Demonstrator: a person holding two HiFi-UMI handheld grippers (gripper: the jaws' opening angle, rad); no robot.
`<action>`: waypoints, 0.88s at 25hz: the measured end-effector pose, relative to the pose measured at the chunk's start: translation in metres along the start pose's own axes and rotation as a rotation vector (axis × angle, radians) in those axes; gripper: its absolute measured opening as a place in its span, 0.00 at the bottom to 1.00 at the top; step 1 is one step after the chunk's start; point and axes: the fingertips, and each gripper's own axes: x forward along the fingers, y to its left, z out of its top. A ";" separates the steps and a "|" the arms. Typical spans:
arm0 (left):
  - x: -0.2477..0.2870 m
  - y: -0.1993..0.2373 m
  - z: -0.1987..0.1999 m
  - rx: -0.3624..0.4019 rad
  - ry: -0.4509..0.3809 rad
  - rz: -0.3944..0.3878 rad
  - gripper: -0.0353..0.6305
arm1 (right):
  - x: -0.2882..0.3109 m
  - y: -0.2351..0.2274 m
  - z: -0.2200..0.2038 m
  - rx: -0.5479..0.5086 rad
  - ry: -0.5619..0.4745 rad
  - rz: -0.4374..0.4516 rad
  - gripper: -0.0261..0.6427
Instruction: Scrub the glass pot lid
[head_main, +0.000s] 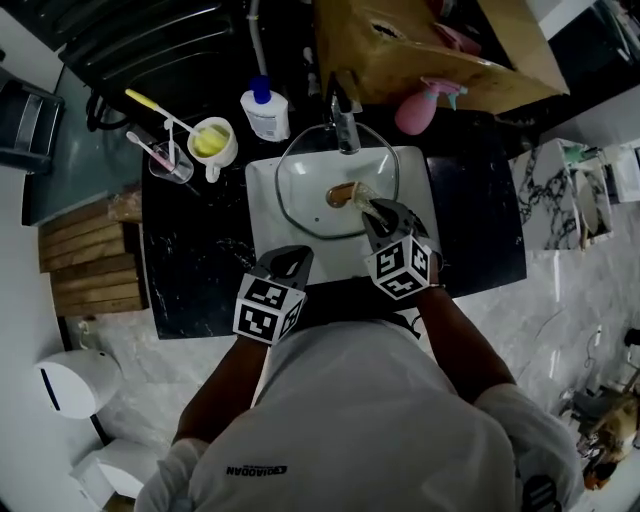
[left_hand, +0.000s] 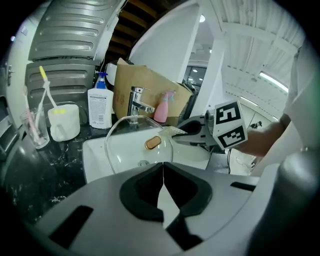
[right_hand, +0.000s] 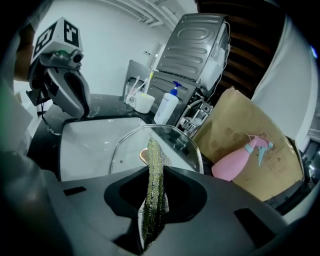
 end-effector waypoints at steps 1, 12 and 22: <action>0.000 0.002 0.002 -0.008 -0.007 0.011 0.08 | 0.004 0.000 -0.003 -0.007 0.010 -0.001 0.17; 0.001 0.004 -0.004 -0.056 -0.021 0.035 0.08 | 0.036 0.032 -0.004 -0.061 0.025 0.090 0.21; -0.007 0.012 -0.010 -0.073 -0.028 0.053 0.08 | 0.044 0.041 -0.001 -0.045 0.034 0.114 0.22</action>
